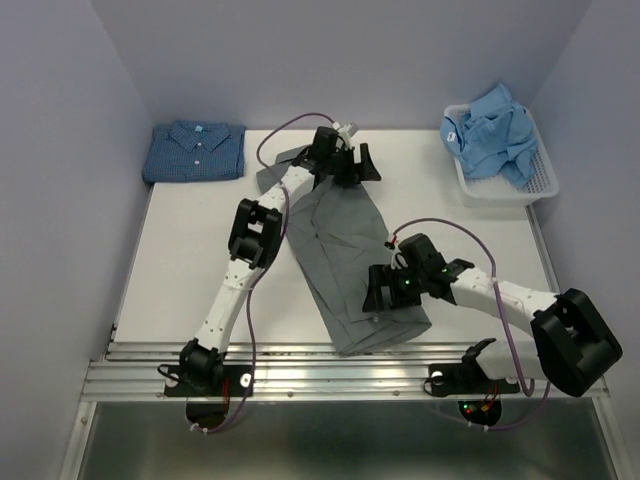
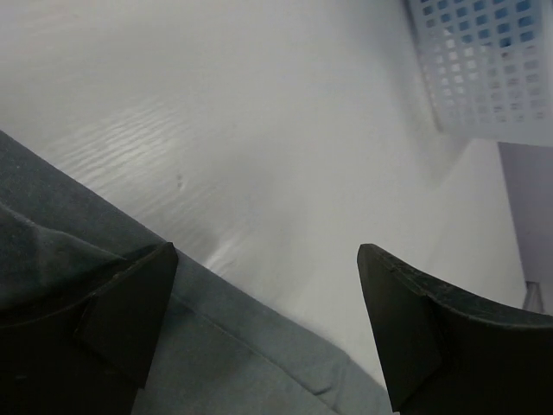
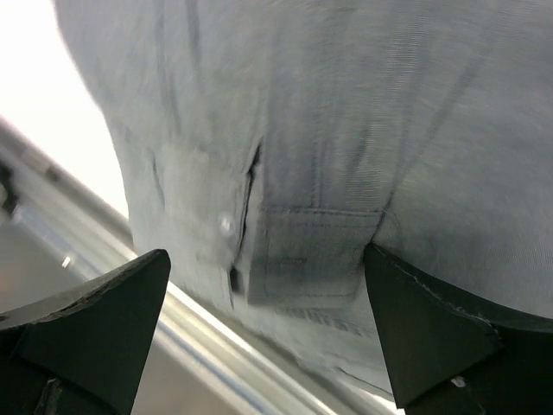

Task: Fold and stack the long sleeve shirts
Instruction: Fold the shirt

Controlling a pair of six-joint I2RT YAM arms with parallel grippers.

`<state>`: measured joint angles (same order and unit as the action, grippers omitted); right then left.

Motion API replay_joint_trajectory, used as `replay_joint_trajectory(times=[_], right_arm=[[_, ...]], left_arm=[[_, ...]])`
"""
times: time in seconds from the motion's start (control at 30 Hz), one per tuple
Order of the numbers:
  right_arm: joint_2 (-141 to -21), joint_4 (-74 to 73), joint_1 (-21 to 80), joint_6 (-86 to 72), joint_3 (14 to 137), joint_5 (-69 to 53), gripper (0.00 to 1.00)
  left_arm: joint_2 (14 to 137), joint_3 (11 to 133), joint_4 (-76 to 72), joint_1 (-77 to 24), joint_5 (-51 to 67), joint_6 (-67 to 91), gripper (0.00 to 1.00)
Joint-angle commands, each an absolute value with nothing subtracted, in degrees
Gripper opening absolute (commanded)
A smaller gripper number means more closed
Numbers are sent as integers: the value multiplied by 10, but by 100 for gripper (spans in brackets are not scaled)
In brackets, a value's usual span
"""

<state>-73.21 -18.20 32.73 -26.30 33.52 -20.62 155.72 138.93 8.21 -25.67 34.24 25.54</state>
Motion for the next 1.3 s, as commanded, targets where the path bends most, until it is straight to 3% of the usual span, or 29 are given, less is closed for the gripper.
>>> replay_joint_trajectory(times=[0.0,0.3,0.47,0.57,0.7,0.77,0.9,1.27], right_arm=[[-751,-162,378,-301,298,-286,100],[-703,-165,416,-236,359,-297,100],[-635,-265,416,-256,431,-98,100],[-612,-341,416,-303,444,-19,100],[-600,-423,344,-350,428,-4,100],[-598,-437,298,-346,406,-40,100],[-604,-453,240,-332,378,-120,100],[-599,-459,240,-370,327,-192,100]], left_arm=[[1576,1393,-25,-256,368,363,99],[1544,1414,-96,-258,373,410,99],[1401,1334,-73,-267,402,352,99],[1240,1179,-26,-280,366,298,99],[979,900,46,-330,183,244,99],[861,752,72,-352,117,286,99],[716,567,111,-387,105,379,99],[552,306,160,-545,148,622,99]])
